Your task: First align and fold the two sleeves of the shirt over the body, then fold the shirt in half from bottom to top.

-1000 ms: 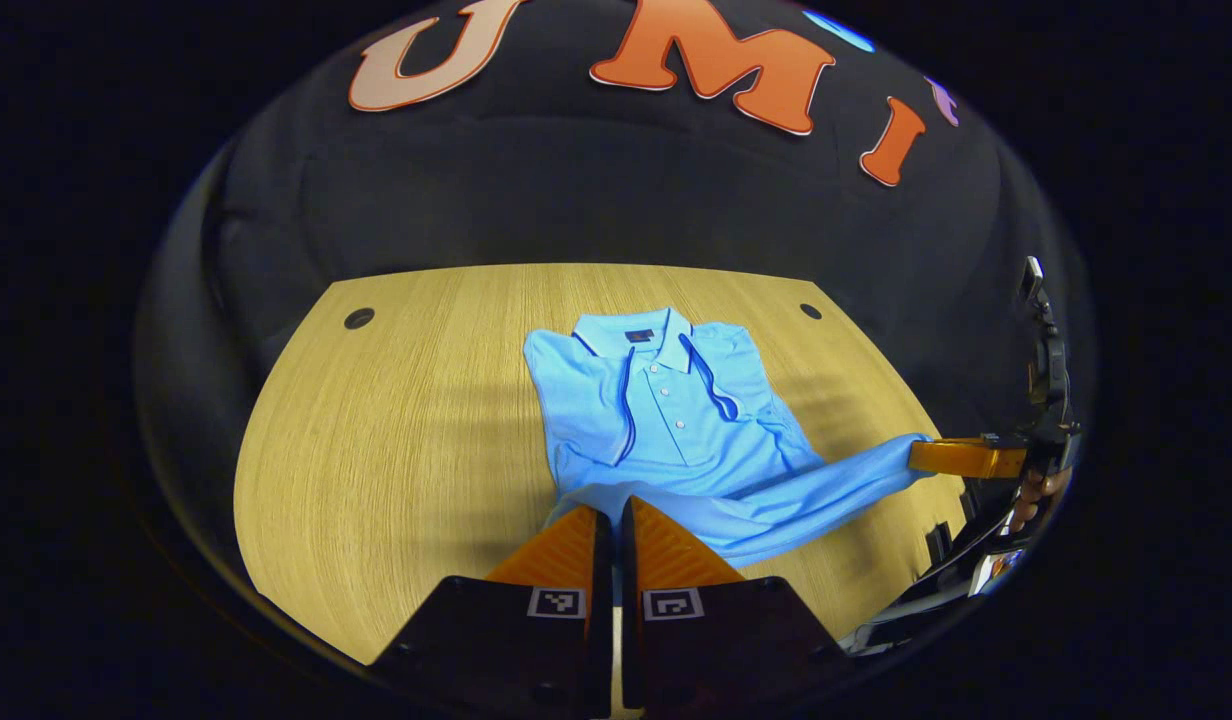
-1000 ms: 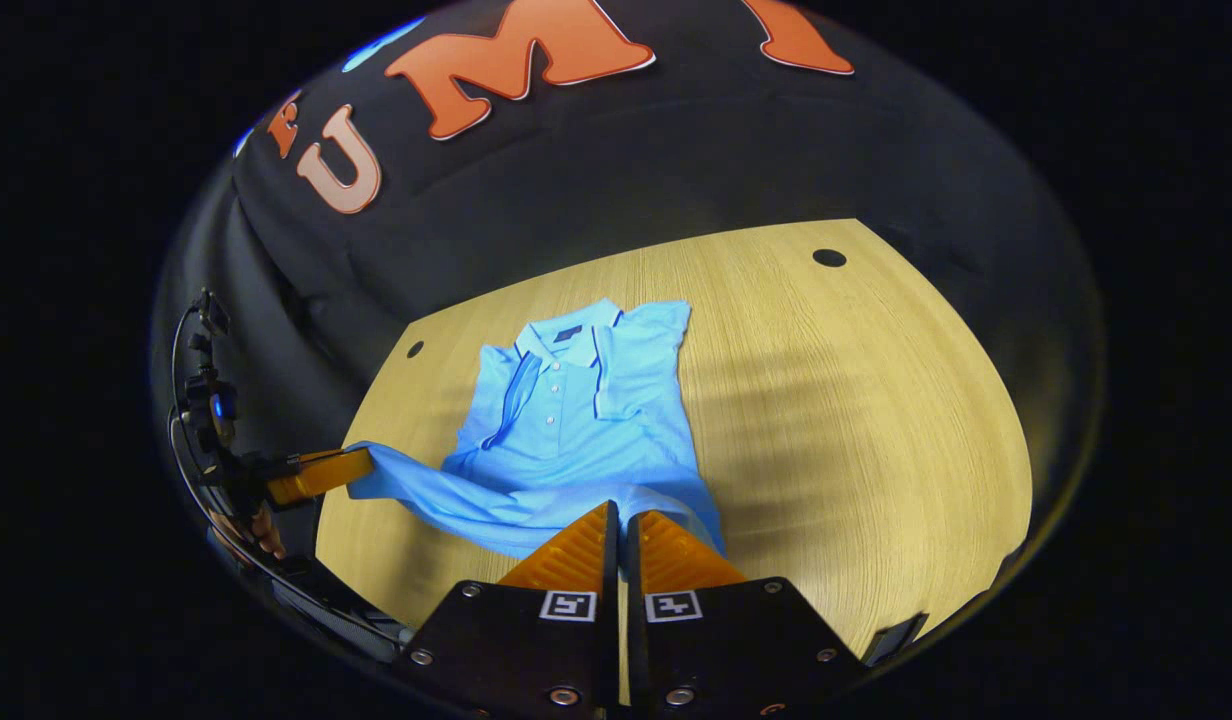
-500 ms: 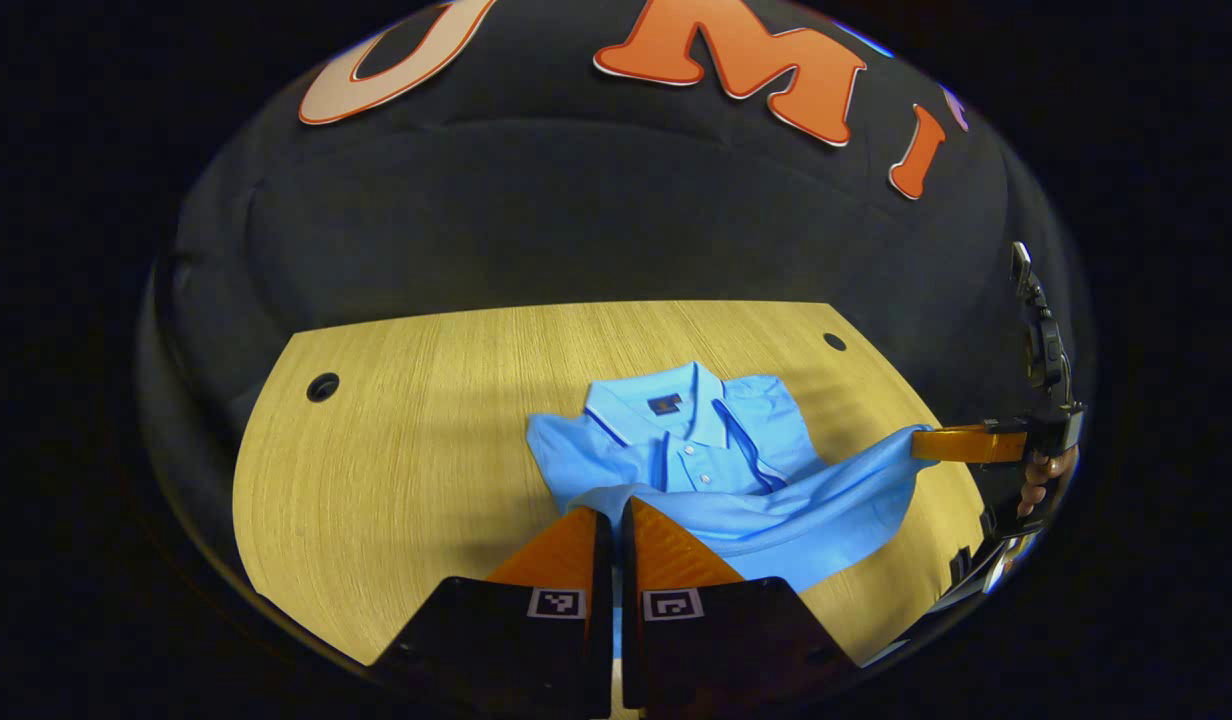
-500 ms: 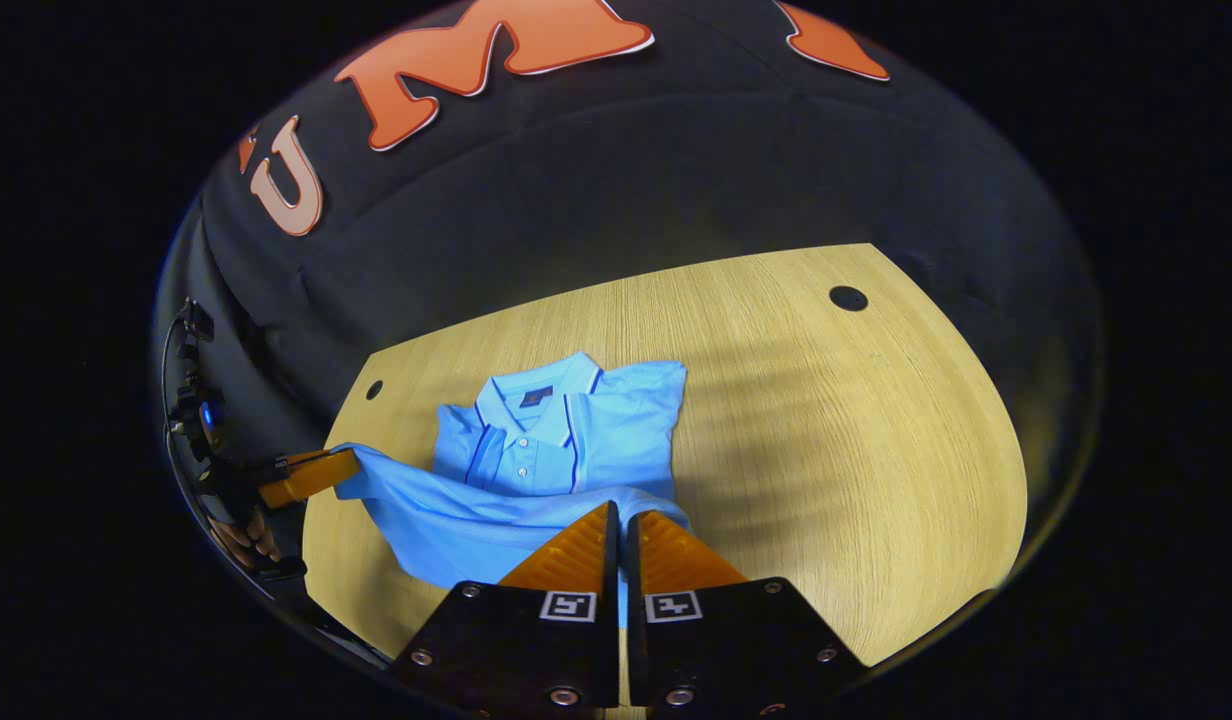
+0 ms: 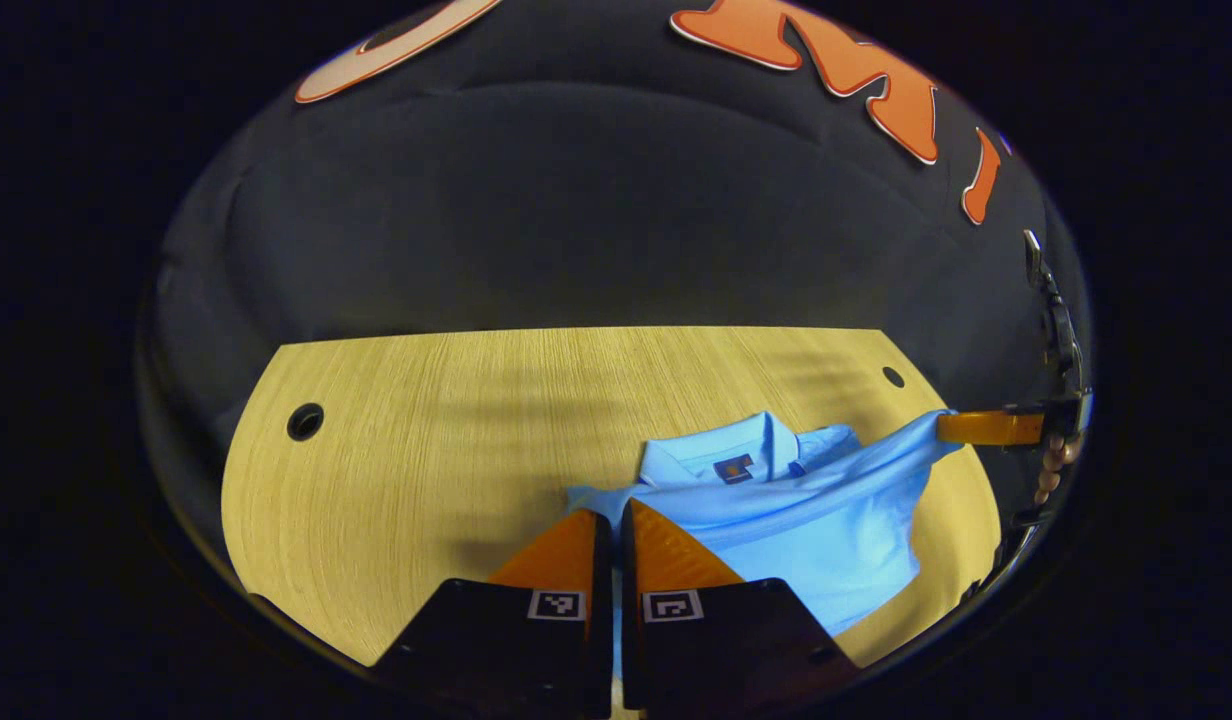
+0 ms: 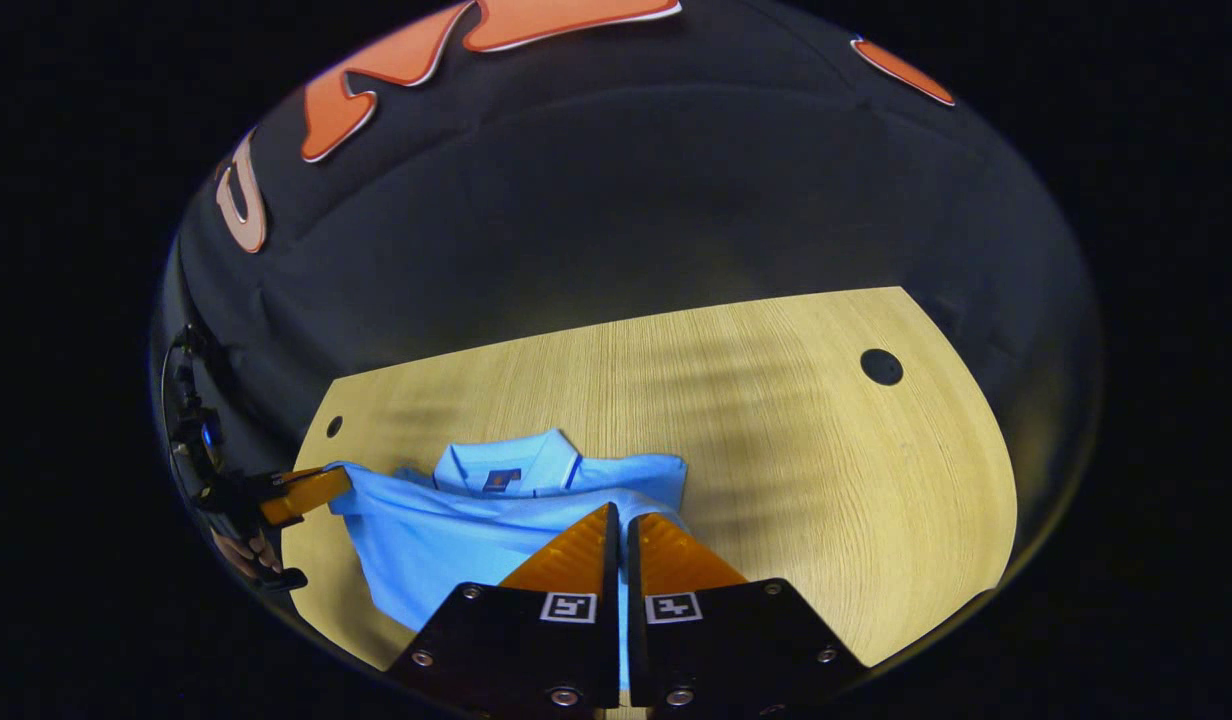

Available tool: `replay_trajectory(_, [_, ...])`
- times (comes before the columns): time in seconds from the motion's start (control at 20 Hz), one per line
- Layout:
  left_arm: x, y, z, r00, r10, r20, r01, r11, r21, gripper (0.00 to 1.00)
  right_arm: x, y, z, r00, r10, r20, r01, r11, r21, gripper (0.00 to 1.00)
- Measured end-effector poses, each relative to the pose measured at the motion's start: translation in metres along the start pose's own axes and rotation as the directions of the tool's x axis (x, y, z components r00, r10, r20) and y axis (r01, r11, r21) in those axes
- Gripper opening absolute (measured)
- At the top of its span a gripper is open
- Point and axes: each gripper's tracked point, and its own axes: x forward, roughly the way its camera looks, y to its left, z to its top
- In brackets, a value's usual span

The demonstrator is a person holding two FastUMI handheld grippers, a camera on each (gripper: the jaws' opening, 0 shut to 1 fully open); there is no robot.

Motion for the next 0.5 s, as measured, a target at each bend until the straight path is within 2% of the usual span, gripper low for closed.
replay_trajectory(0.2, [0.016,0.004,0.007,1.000,0.019,0.002,-0.019,1.000,-0.019,0.13,0.024,-0.002,0.005,1.000,-0.005,-0.010,0.006,0.998,0.060,0.05])
replay_trajectory(0.25, [0.025,0.004,0.008,1.000,0.024,0.008,-0.024,0.999,-0.021,0.27,0.020,-0.004,0.009,1.000,-0.003,-0.011,0.004,0.997,0.083,0.07])
replay_trajectory(0.35, [0.022,0.004,0.009,0.999,0.037,-0.001,-0.037,0.999,-0.009,0.54,0.006,-0.017,0.021,1.000,-0.017,-0.004,0.018,0.994,0.105,0.17])
replay_trajectory(0.45, [0.013,0.000,0.009,0.999,0.041,-0.005,-0.041,0.999,-0.020,0.82,-0.003,-0.022,0.029,1.000,-0.017,0.013,0.016,0.997,0.073,0.44])
replay_trajectory(0.5, [0.005,-0.001,0.011,0.999,0.045,0.001,-0.045,0.998,-0.033,0.84,-0.006,-0.019,0.027,0.999,-0.014,0.030,0.012,0.999,0.049,0.57])
